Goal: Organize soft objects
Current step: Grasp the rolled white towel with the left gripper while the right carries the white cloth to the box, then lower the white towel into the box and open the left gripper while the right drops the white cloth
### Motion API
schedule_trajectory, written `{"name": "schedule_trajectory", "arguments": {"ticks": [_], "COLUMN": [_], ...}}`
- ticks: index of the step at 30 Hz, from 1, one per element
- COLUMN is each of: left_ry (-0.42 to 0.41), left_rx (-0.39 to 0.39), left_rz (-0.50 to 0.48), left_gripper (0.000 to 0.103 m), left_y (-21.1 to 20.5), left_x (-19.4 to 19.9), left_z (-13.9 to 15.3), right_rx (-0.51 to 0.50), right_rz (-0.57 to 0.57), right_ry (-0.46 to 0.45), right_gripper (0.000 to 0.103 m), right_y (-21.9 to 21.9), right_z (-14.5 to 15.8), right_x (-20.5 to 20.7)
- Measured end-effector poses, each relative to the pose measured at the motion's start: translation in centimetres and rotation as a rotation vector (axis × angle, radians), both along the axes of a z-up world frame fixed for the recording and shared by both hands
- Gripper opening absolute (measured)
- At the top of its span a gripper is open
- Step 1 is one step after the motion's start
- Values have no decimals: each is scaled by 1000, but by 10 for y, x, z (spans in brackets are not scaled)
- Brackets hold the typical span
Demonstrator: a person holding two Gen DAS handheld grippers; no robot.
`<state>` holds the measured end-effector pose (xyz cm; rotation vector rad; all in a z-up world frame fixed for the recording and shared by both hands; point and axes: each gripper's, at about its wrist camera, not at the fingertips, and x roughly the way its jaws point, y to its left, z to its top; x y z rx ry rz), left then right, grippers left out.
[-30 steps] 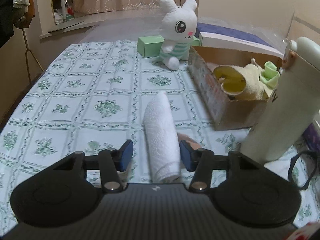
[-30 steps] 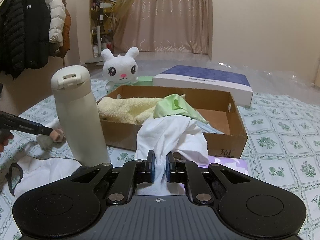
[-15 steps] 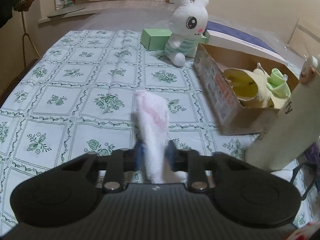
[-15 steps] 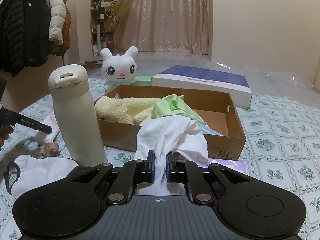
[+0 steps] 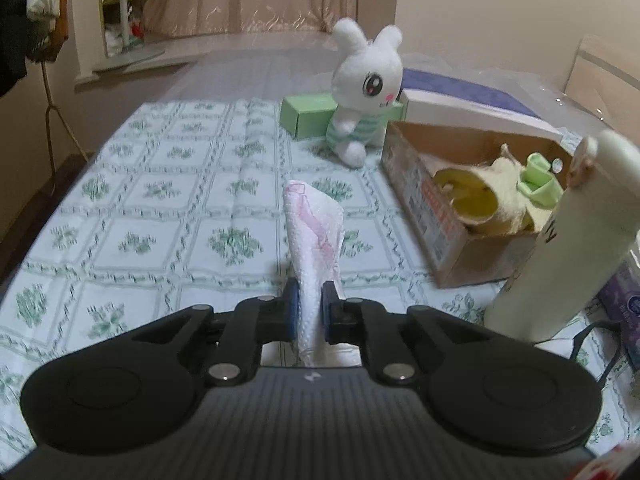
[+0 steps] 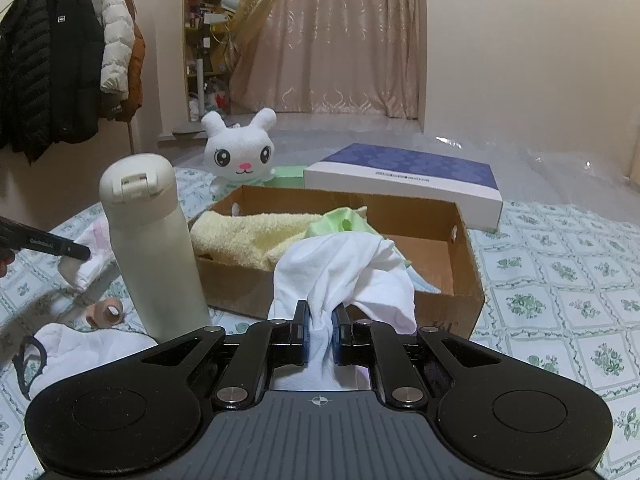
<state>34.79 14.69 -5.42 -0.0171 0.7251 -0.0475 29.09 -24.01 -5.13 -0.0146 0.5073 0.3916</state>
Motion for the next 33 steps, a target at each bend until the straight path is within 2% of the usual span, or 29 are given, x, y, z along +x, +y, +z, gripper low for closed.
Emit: {"name": "schedule_trajectory", "arguments": {"ticks": [4,10,17,22,27,30,33], "left_ry": [-32,-105,-159,-131,-94,-55,-29], "left_rx": [-1,-37,-92,-118,-108,-127,-152], "left_rz": [-27,-126,-249,-341,-410,-449,-436], "left_gripper": [10,10,10,10,11,17,28], "left_y": [-1,-9,-33,-59,-87,-96,-98], "left_x": [1,9,48,92,128,147,160], "left_z": [13,33,58,61,53,48,43], "right_rx": [-6,17,20,29,40,40,48], "right_rz": [9,33,44,37,24,12,4], "right_ry": [-14,-11,-15,-9,8,17,29], "right_gripper": [10,10,10,10,10,10,10], "right_y": [-2,-10,-21,-29,-37,-43,-49], "right_z": [5,16,31,40,42,40,36], "right_x": [1,13,45,74,97,107,112]}}
